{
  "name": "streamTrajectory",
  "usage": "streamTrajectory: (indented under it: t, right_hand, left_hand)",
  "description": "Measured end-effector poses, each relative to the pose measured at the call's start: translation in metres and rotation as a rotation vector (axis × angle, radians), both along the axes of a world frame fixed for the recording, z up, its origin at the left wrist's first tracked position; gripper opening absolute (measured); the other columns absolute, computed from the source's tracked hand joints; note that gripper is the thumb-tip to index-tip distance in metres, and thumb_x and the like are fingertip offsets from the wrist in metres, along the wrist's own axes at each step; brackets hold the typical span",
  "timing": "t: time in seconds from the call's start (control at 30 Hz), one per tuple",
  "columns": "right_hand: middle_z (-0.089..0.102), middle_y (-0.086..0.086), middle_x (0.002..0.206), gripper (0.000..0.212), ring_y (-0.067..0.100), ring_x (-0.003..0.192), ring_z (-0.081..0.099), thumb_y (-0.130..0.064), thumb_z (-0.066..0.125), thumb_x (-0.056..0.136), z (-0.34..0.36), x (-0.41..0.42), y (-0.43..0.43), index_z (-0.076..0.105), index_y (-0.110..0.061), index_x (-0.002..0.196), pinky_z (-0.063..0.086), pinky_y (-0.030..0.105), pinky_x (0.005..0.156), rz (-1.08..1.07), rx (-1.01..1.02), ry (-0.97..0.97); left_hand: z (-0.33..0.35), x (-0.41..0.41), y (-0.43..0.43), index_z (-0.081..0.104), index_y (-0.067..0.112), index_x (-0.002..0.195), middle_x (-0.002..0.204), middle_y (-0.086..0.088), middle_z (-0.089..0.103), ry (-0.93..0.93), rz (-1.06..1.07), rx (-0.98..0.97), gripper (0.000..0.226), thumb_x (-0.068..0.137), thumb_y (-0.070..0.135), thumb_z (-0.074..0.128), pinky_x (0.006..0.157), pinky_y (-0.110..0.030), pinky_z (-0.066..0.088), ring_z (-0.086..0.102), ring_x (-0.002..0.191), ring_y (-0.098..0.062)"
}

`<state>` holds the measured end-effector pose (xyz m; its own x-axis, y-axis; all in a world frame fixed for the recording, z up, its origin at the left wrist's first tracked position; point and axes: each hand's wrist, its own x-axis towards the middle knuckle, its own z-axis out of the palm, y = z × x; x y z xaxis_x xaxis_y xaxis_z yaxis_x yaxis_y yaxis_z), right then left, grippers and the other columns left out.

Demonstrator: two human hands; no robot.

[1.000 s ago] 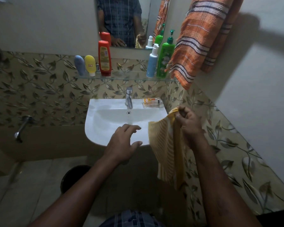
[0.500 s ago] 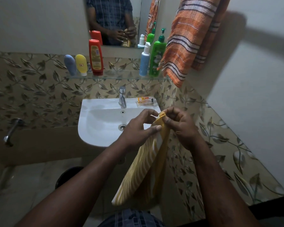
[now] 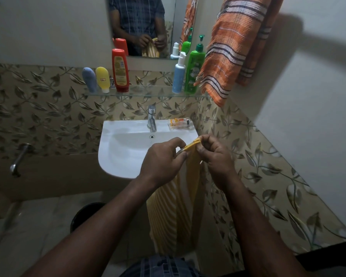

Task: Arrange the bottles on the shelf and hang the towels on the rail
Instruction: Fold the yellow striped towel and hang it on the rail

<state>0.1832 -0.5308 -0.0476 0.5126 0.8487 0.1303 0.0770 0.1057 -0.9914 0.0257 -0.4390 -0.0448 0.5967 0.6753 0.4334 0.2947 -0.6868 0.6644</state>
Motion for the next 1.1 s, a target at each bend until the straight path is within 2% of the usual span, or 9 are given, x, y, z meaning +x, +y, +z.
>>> streamTrajectory:
  t: [0.1, 0.23, 0.4, 0.57, 0.67, 0.73, 0.8, 0.9, 1.1]
  right_hand:
    - [0.065, 0.018, 0.100, 0.008, 0.029, 0.092, 0.060, -0.005, 0.056, 0.104, -0.002, -0.008, 0.003, 0.062, -0.007, 0.108, 0.050, 0.043, 0.084, -0.066, 0.033, 0.006]
    - [0.067, 0.005, 0.094, 0.021, 0.016, 0.085, 0.060, -0.005, 0.058, 0.104, -0.007, 0.001, 0.013, 0.065, -0.024, 0.098, 0.051, 0.031, 0.075, -0.254, 0.042, -0.050]
    - [0.069, -0.001, 0.087, 0.019, 0.010, 0.077, 0.060, -0.007, 0.059, 0.103, -0.020, 0.027, 0.022, 0.065, -0.023, 0.093, 0.049, 0.029, 0.073, -0.380, -0.109, -0.105]
    - [0.066, 0.000, 0.085, 0.014, 0.010, 0.077, 0.059, -0.004, 0.060, 0.103, -0.010, 0.040, 0.026, 0.067, -0.016, 0.103, 0.049, 0.029, 0.074, -0.422, -0.071, -0.066]
    - [0.064, -0.005, 0.081, 0.024, 0.004, 0.071, 0.057, 0.000, 0.059, 0.102, 0.007, 0.036, 0.028, 0.066, -0.021, 0.095, 0.050, 0.019, 0.068, -0.381, -0.011, -0.051]
    - [0.064, -0.005, 0.081, 0.021, 0.005, 0.071, 0.056, 0.000, 0.059, 0.103, 0.017, 0.037, 0.032, 0.067, -0.019, 0.097, 0.049, 0.018, 0.066, -0.451, 0.021, -0.028]
    - [0.066, -0.003, 0.085, 0.015, 0.010, 0.077, 0.058, -0.005, 0.061, 0.102, 0.027, 0.039, 0.037, 0.069, -0.016, 0.103, 0.051, 0.025, 0.070, -0.560, 0.037, 0.011]
    - [0.068, -0.005, 0.088, 0.017, 0.015, 0.085, 0.061, -0.008, 0.063, 0.101, 0.040, 0.038, 0.043, 0.070, -0.022, 0.096, 0.053, 0.033, 0.077, -0.623, 0.072, 0.071]
    - [0.072, -0.002, 0.090, 0.020, 0.017, 0.085, 0.065, -0.006, 0.066, 0.097, 0.058, 0.038, 0.041, 0.070, -0.024, 0.090, 0.058, 0.036, 0.076, -0.626, 0.094, 0.120]
  left_hand:
    - [0.000, -0.001, -0.001, 0.073, 0.025, 0.105, 0.056, 0.019, 0.046, 0.047, 0.005, 0.032, 0.021, 0.098, 0.044, 0.070, 0.054, -0.022, 0.031, 0.050, 0.053, -0.003]
    - [-0.008, -0.008, 0.002, 0.066, 0.030, 0.096, 0.065, 0.015, 0.053, 0.252, -0.104, -0.010, 0.022, 0.101, 0.050, 0.061, 0.064, -0.031, 0.037, 0.057, 0.068, -0.012]
    - [-0.025, -0.023, 0.005, 0.058, 0.034, 0.125, 0.083, 0.013, 0.067, 0.432, -0.141, -0.127, 0.021, 0.105, 0.038, 0.058, 0.072, -0.033, 0.048, 0.065, 0.086, -0.013]
    - [-0.053, -0.036, 0.001, 0.059, 0.035, 0.131, 0.113, 0.004, 0.073, 0.590, -0.249, -0.236, 0.037, 0.095, 0.037, 0.068, 0.085, -0.036, 0.057, 0.067, 0.096, -0.014]
    - [-0.073, -0.044, -0.010, 0.061, 0.035, 0.122, 0.108, 0.006, 0.075, 0.481, -0.261, -0.437, 0.028, 0.098, 0.050, 0.063, 0.088, -0.045, 0.060, 0.072, 0.097, -0.015]
    - [-0.085, -0.047, -0.024, 0.057, 0.040, 0.124, 0.102, 0.006, 0.077, 0.321, -0.247, -0.602, 0.046, 0.093, 0.073, 0.052, 0.091, -0.045, 0.060, 0.074, 0.093, -0.009]
    - [-0.096, -0.044, -0.041, 0.049, 0.044, 0.133, 0.104, 0.010, 0.076, 0.264, -0.198, -0.571, 0.069, 0.078, 0.086, 0.056, 0.091, -0.040, 0.060, 0.072, 0.094, -0.005]
    - [-0.102, -0.028, -0.060, 0.039, 0.043, 0.139, 0.113, 0.013, 0.071, 0.353, -0.176, -0.446, 0.092, 0.064, 0.087, 0.072, 0.092, -0.035, 0.059, 0.069, 0.102, -0.007]
    - [-0.079, 0.003, -0.059, 0.041, 0.033, 0.140, 0.129, 0.007, 0.063, 0.241, -0.184, -0.442, 0.086, 0.074, 0.071, 0.080, 0.098, -0.039, 0.057, 0.065, 0.112, -0.013]
